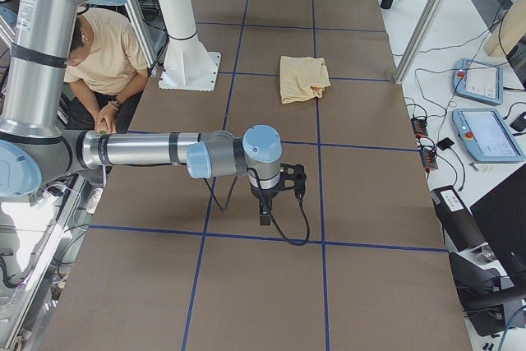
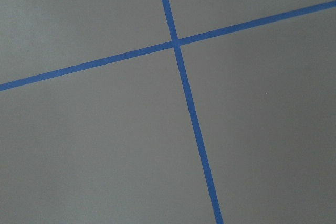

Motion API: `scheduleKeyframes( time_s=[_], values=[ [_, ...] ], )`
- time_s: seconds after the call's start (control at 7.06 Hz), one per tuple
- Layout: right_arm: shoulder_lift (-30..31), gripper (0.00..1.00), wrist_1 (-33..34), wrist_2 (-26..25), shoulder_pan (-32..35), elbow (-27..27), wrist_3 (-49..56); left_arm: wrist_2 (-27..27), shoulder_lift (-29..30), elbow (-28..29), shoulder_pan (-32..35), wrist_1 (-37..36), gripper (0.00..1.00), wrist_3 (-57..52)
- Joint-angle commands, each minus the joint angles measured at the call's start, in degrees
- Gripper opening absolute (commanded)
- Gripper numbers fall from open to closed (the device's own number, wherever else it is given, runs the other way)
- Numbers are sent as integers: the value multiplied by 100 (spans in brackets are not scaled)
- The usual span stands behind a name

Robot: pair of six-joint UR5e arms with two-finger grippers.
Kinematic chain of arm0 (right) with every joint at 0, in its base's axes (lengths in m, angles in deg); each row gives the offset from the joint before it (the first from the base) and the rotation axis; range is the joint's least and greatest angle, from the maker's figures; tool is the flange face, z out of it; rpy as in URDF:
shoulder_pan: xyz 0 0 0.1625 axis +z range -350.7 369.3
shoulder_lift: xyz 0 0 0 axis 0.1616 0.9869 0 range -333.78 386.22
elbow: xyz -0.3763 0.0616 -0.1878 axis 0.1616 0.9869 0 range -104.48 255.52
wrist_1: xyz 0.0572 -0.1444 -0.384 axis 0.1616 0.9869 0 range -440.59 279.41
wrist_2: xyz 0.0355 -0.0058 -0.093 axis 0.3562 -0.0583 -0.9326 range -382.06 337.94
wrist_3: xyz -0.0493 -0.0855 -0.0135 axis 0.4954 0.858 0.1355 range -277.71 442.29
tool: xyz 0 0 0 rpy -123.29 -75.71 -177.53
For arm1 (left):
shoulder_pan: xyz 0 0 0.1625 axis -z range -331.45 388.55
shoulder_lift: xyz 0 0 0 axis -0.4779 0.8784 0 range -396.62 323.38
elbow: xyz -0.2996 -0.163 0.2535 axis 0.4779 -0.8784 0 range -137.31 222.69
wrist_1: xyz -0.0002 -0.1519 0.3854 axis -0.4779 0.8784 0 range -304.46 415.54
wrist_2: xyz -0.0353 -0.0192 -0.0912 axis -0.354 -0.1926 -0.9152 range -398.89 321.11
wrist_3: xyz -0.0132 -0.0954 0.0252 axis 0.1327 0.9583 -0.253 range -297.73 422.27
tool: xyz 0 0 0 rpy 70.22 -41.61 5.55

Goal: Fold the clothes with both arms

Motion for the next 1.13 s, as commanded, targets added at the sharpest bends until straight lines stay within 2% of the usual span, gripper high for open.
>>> scheduleKeyframes(
  time_s=[0.0,0.99],
  values=[
    [19,100,-22,8,0,-88,-7,0,4,7,0,0,100,1],
    [2,100,-22,-27,0,-115,-25,9,4,104,-9,273,100,1]
  ],
)
